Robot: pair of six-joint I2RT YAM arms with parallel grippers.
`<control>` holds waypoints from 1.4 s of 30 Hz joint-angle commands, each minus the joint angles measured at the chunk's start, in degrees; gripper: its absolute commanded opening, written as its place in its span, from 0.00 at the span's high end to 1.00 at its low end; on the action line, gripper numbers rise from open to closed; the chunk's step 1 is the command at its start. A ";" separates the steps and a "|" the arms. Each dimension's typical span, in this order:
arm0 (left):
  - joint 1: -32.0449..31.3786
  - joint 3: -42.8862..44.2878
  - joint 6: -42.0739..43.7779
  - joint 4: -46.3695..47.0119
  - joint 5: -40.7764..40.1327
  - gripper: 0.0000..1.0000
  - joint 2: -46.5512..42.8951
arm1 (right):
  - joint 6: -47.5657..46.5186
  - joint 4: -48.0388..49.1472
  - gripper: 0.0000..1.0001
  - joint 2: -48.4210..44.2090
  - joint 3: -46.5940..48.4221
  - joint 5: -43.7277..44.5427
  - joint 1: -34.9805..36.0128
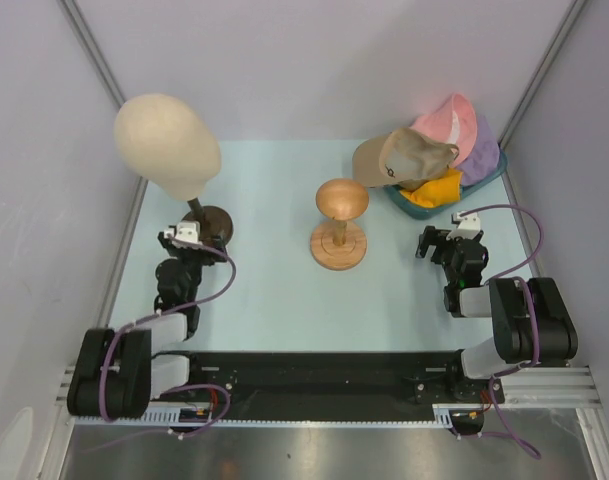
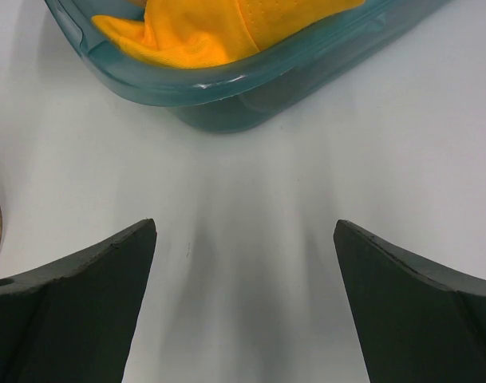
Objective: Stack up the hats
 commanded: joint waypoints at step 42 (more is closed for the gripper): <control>-0.20 43.75 -17.47 -96.50 7.05 0.00 -35.45 | 7.34 -82.41 0.01 12.01 78.54 -6.91 -7.70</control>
